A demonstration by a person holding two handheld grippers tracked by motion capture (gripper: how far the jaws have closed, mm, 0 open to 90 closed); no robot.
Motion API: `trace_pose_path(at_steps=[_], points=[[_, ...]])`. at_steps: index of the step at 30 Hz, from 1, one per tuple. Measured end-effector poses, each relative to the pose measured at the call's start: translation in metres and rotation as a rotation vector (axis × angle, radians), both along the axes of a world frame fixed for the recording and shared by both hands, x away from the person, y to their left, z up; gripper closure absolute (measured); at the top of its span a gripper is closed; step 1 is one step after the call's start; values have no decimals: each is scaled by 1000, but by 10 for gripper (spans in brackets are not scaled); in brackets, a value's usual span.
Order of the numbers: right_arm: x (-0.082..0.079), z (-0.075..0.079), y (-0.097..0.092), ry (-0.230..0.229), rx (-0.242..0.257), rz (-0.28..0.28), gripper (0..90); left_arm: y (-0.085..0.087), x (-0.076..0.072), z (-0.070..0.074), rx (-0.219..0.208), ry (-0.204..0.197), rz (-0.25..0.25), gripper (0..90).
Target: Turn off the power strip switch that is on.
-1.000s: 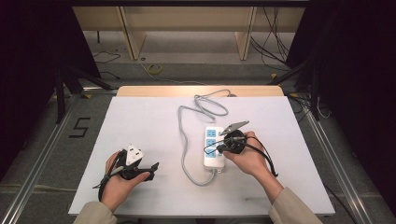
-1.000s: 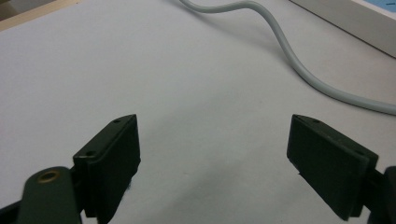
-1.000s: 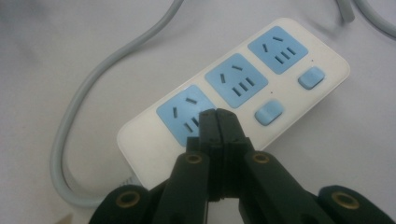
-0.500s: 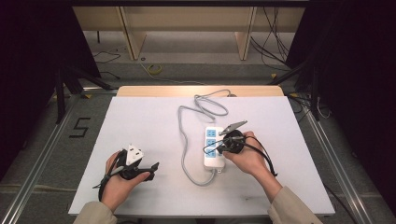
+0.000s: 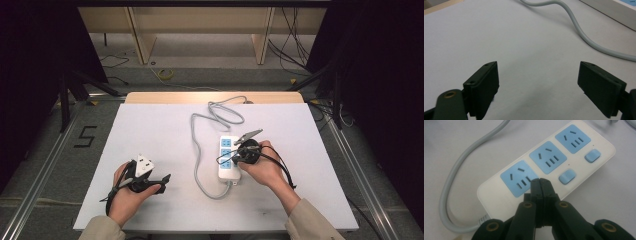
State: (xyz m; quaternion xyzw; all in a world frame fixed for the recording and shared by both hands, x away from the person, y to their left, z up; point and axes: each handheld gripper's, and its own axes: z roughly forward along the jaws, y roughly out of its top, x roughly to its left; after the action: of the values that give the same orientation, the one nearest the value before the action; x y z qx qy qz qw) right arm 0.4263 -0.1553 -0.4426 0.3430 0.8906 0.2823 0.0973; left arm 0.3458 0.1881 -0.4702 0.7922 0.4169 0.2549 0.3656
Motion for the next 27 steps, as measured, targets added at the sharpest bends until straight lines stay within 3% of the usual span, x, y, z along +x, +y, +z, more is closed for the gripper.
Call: trace_pose_path(at_steps=[21, 27], points=[[2, -3, 3, 1, -26, -3, 900, 0, 0, 0, -3, 2, 0, 171], [-1, -3, 6, -30, -51, -8, 900, 0, 0, 0, -2, 1, 2, 171]])
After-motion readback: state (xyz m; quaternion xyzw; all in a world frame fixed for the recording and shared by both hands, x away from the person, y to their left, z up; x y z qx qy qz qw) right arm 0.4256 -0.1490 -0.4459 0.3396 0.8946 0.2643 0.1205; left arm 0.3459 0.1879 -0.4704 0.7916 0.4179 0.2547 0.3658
